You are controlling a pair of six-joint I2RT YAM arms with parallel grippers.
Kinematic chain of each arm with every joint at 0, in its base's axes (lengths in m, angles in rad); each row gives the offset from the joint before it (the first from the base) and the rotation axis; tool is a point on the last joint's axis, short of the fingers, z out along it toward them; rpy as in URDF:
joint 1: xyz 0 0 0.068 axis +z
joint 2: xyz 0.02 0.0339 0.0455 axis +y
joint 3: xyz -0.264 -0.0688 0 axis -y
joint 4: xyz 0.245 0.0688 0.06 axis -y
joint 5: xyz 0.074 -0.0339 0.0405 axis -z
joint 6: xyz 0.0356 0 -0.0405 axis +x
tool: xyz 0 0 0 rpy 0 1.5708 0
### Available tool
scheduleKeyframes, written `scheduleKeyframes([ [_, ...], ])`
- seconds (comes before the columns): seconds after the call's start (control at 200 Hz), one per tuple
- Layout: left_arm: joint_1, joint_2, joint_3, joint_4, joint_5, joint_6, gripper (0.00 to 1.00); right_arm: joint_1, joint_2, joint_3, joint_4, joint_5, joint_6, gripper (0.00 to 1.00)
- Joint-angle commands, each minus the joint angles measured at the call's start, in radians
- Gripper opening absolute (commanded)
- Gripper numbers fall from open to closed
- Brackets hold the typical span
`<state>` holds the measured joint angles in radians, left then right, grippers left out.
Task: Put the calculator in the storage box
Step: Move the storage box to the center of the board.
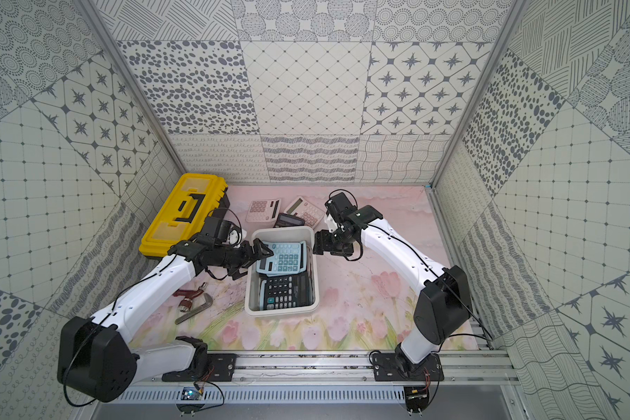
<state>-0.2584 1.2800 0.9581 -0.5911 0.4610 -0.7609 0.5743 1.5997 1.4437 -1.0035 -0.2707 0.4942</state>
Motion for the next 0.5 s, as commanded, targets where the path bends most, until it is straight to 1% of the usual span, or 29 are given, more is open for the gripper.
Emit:
scheduleKeyframes([
  [0.0,-0.068,0.047,0.023,0.094,0.018,-0.048,1.00,-0.024,-0.054,-0.029,0.055,-0.008,0.010,0.73],
  [0.25,-0.181,0.155,0.112,0.136,-0.008,-0.078,1.00,-0.087,-0.121,-0.099,0.079,-0.024,0.007,0.73],
  [0.495,-0.273,0.275,0.226,0.183,-0.021,-0.097,1.00,-0.190,-0.211,-0.192,0.097,-0.043,-0.001,0.73],
])
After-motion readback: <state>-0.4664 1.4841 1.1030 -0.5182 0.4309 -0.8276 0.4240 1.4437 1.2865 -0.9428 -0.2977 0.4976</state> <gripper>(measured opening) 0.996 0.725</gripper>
